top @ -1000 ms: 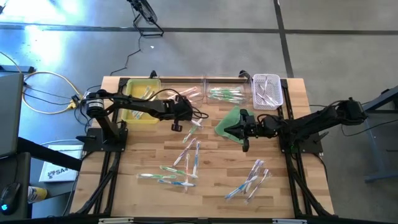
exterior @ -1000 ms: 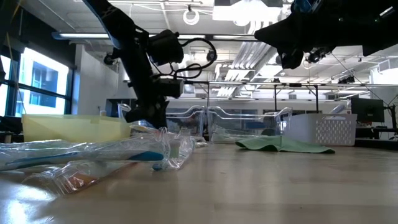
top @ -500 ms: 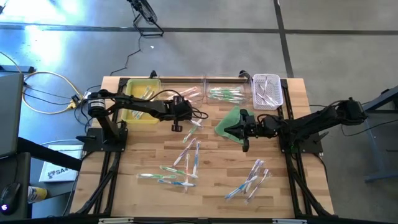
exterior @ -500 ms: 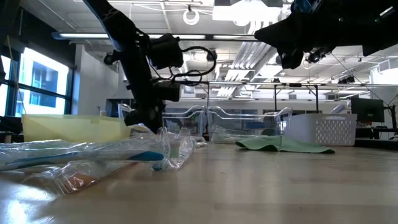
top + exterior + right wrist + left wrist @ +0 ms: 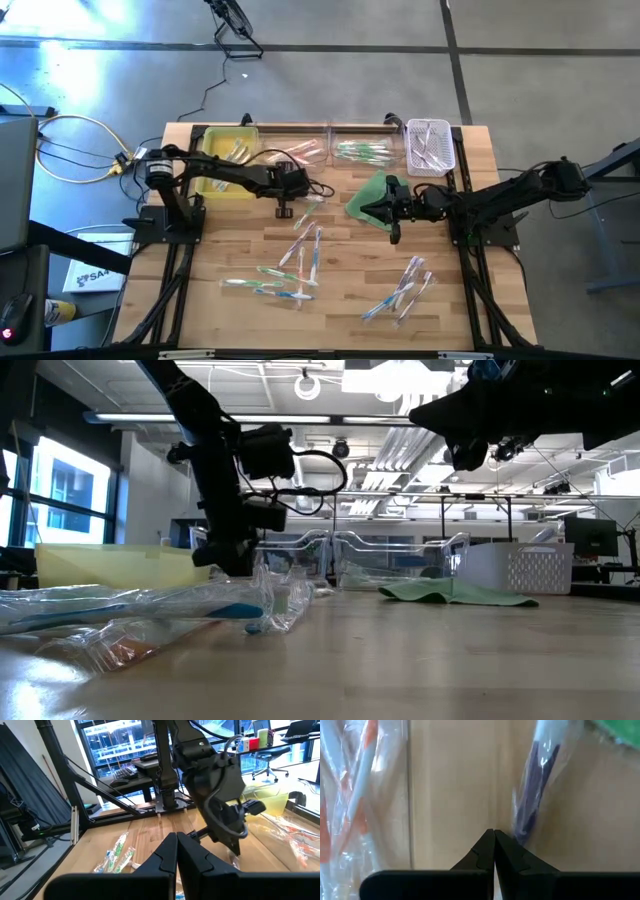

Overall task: Pick & Place Toothbrushes
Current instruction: Put the purple toothbrush into the white bin

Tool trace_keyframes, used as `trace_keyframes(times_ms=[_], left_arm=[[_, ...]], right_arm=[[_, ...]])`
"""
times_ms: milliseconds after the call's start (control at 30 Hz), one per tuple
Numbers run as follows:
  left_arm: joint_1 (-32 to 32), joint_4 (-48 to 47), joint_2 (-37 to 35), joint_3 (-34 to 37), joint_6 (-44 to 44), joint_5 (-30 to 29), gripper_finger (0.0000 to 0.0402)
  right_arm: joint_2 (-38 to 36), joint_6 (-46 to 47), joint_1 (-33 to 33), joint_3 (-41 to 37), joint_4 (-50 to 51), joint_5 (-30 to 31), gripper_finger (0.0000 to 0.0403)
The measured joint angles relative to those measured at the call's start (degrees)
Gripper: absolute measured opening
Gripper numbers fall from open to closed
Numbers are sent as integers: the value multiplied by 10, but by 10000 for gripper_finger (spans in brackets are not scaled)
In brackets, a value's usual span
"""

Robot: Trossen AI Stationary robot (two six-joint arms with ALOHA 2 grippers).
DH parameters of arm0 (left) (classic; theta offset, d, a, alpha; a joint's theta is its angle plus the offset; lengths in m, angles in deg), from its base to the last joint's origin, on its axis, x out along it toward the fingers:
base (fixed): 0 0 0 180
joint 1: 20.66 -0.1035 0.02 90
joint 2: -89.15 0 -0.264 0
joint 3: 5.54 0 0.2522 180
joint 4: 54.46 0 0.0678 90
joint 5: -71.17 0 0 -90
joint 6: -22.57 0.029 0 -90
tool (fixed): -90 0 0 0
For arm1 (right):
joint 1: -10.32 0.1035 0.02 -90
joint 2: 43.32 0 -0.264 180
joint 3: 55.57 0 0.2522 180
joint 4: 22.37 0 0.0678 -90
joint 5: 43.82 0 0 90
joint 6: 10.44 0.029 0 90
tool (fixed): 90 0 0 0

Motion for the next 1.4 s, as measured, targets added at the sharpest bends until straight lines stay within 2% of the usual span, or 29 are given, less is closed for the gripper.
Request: trace_keyframes(times_ms=[267, 400, 533, 600, 667, 767, 933, 1033, 1133, 1233, 1400], left_arm=[[53, -8, -1, 0, -28, -4, 0], [57, -46, -6, -14, -28, -60, 0], [56, -136, -19, -74, -15, -129, 0], [56, -175, -24, -114, 4, -142, 0], [56, -207, -30, -145, 34, -129, 0], [56, -236, -33, -176, 95, -73, 0], [52, -291, -45, -176, 150, 10, 0], [51, -316, -48, -165, 136, 33, 0], [52, -325, -59, -122, 105, 41, 0], [58, -292, -68, -74, 58, 72, 0], [87, -275, -103, -12, 0, 82, 0]], right_arm=[[0, 0, 0, 0, 0, 0, 2], [0, 0, 0, 0, 0, 0, 2], [0, 1, 0, 0, 0, -3, 2], [0, 1, 0, 0, 1, -3, 2], [0, 2, 0, 0, 4, -3, 2], [0, 2, 0, 0, 11, -3, 2], [0, 2, 0, 0, 27, -3, 2], [0, 2, 0, 0, 34, -3, 2], [0, 2, 0, 0, 34, -8, 2], [0, 2, 1, 0, 35, -22, 2], [0, 1, 7, 0, 37, -31, 2]])
